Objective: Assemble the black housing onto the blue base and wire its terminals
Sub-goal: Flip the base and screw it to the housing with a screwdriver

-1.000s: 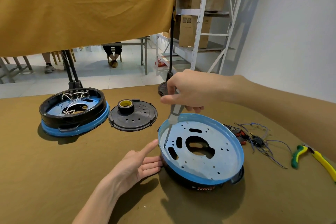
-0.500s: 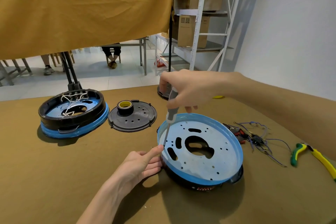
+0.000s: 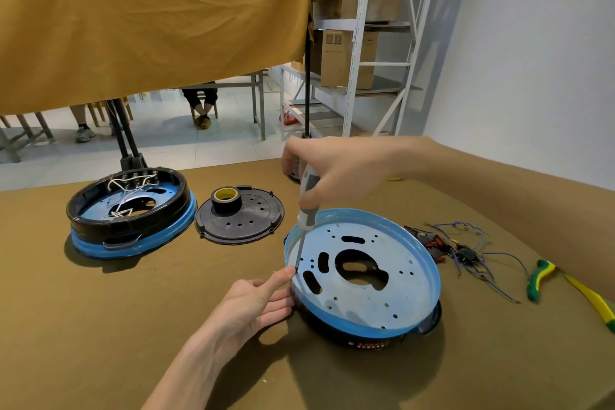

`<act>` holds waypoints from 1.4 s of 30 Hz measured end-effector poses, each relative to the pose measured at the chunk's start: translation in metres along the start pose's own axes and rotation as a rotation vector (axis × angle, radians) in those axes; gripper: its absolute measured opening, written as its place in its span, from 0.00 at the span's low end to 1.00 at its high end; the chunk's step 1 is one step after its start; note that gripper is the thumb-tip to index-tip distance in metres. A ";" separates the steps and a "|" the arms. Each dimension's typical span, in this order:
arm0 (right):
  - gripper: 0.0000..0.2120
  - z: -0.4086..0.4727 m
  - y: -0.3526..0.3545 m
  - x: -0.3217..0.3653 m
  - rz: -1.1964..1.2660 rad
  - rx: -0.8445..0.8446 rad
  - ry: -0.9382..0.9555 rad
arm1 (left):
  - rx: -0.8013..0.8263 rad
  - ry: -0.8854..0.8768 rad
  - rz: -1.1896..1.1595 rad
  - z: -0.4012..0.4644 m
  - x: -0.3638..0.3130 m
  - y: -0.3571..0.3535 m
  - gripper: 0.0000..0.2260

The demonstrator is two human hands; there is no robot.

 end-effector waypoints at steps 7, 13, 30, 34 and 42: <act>0.11 0.003 -0.003 -0.007 0.003 -0.076 0.009 | 0.016 -0.008 0.003 0.000 0.001 0.002 0.61; 0.13 0.001 -0.005 -0.009 -0.106 -0.109 -0.014 | 0.008 -0.006 0.003 0.002 0.001 0.002 0.60; 0.13 -0.006 -0.005 -0.009 -0.030 -0.026 -0.028 | -0.001 0.001 0.001 0.005 0.003 0.004 0.62; 0.11 -0.009 -0.001 -0.009 -0.039 -0.038 -0.017 | -0.011 0.008 0.008 0.005 0.002 0.003 0.66; 0.10 -0.010 -0.003 -0.005 -0.020 -0.012 -0.019 | -0.008 0.007 0.000 0.001 0.002 0.001 0.62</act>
Point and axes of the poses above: each hand's wrist, its own z-axis towards the middle knuckle, its own y-axis out of the back of the hand, x = y × z, the point moved 2 cm from there along z, towards the middle knuckle, and after that the axes turned 11 degrees about y, right-handed, at the moved point
